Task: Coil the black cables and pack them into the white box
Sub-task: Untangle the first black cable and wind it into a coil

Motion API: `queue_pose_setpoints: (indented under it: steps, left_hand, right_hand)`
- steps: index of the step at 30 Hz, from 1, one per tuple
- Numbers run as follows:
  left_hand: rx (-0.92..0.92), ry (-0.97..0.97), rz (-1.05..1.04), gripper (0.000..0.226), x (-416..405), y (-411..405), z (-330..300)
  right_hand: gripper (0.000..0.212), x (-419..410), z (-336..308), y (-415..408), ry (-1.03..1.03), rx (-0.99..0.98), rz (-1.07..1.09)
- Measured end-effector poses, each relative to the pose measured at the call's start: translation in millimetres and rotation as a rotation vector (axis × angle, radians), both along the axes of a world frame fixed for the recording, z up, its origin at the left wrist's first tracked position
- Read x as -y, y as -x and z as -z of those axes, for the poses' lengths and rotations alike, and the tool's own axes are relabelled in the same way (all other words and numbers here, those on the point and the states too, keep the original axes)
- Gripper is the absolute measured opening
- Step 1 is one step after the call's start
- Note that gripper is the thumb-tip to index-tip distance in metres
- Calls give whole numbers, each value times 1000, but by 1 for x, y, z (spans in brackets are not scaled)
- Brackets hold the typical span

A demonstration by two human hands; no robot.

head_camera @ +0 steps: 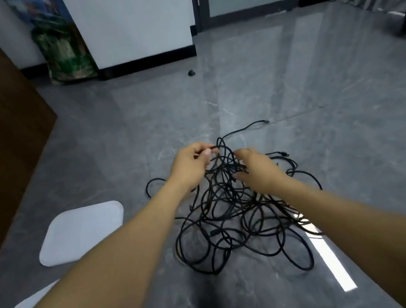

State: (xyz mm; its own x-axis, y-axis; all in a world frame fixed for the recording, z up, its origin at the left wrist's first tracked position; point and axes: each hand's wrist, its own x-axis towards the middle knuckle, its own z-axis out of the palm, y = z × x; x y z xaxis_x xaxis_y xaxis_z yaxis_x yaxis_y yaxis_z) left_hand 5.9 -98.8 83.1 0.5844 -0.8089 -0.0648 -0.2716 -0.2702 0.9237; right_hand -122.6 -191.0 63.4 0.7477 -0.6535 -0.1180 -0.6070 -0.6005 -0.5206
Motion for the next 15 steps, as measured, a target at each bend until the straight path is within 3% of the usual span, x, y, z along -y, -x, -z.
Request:
queue_pose_setpoints:
  steps: [6, 10, 15]
  left_hand:
    - [-121, 131, 32, 21, 20, -3, -115]
    - [-215, 141, 38, 19, 29, 3, -213]
    - [-315, 170, -17, 26, 35, 14, -338]
  right_hand:
    - [41, 22, -102, -3, -153, 115, 62]
    - [6, 29, -193, 4, -297, 194, 75]
    - [14, 27, -328, 19, -526, 371, 182]
